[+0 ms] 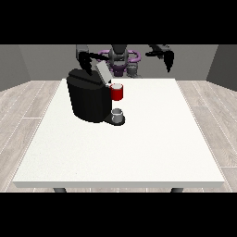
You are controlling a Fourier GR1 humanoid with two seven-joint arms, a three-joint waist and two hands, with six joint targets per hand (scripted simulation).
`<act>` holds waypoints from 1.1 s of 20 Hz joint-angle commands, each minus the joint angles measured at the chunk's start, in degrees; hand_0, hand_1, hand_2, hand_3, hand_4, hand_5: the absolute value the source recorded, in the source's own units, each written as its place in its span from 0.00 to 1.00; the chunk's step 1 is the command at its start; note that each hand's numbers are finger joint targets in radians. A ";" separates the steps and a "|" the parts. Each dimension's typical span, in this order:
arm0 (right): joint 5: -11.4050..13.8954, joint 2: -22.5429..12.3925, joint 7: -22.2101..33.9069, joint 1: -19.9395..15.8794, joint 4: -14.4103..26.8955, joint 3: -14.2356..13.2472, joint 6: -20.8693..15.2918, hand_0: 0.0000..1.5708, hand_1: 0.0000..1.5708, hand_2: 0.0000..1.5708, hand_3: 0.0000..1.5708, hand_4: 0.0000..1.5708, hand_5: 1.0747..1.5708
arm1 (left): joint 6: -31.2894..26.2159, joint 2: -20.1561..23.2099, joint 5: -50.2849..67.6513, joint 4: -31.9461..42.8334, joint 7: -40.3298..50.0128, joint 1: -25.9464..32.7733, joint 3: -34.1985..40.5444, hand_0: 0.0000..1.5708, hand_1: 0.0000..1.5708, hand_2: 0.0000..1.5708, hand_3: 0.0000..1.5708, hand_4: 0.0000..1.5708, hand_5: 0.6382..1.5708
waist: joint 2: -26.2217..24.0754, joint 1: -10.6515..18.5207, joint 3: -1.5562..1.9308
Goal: Insert the coffee pod into the coffee machine and close the lid
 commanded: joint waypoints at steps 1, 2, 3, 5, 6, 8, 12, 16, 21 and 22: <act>1.07 0.24 2.10 -3.65 0.70 1.54 1.27 0.00 0.00 0.00 0.00 0.00 1.00 | 1.09 1.16 0.75 -0.95 -0.10 -0.02 0.41 0.00 0.00 0.00 0.00 0.00 1.00 | 1.02 -1.29 0.01; 2.18 1.41 1.07 -4.85 1.15 1.69 -0.98 0.00 0.00 0.00 0.00 0.00 1.00 | -0.42 2.43 1.53 0.38 -2.97 0.07 1.32 0.00 0.00 0.00 0.00 0.00 1.00 | 2.59 -0.99 0.00; 1.93 1.48 1.11 -4.63 1.31 1.54 -0.46 0.00 0.00 0.00 0.00 0.00 1.00 | -0.74 3.53 2.71 0.77 -2.90 0.03 2.50 0.00 0.00 0.00 0.00 0.00 1.00 | 2.49 -1.59 0.00; 2.76 -0.25 -6.19 -3.72 5.58 -0.49 -0.66 0.00 0.00 0.00 0.00 0.00 1.00 | -1.45 2.29 4.07 -2.44 -0.40 -1.30 1.26 0.00 0.00 0.00 0.00 0.00 1.00 | 5.82 1.31 0.03; 0.61 0.39 0.07 -3.95 3.11 0.16 1.84 0.00 0.00 0.00 0.00 0.00 1.00 | -0.02 2.93 3.96 -2.22 1.91 0.37 1.49 0.00 0.00 0.00 0.00 0.00 1.00 | 1.28 -1.58 0.01; 0.88 -1.76 -2.80 -7.99 7.46 -2.77 0.57 0.00 0.00 0.00 0.00 0.03 1.00 | 0.36 2.03 3.53 -4.78 1.40 -0.83 0.12 0.00 0.00 0.00 0.00 0.08 1.00 | 4.96 1.59 0.02; 3.31 3.04 0.61 -9.06 6.24 1.48 -1.98 0.00 0.00 0.00 0.00 0.00 1.00 | 2.66 2.78 2.10 -2.00 1.31 -1.74 0.51 0.00 0.00 0.00 0.00 0.00 1.00 | 3.87 -0.55 0.01; 2.85 0.30 -0.44 -14.12 8.22 -0.80 -0.93 0.00 0.00 0.00 0.00 0.00 1.00 | -0.04 4.43 2.76 -2.03 -1.58 -1.28 0.31 0.00 0.00 0.00 0.00 0.00 1.00 | 6.63 1.11 0.00; 4.39 1.69 -3.95 -9.67 8.09 1.85 1.25 0.00 0.00 0.00 0.00 0.00 1.00 | 2.29 3.07 1.65 -1.08 -3.15 1.33 -0.41 0.00 0.00 0.00 0.00 0.00 1.00 | 4.86 -1.32 0.00; 4.21 2.04 1.01 -13.07 8.81 0.93 -0.90 0.00 0.00 0.00 0.00 0.05 1.00 | 1.49 3.13 2.82 -1.98 -0.77 1.37 -0.56 0.00 0.00 0.00 0.00 0.00 1.00 | 3.76 0.22 0.00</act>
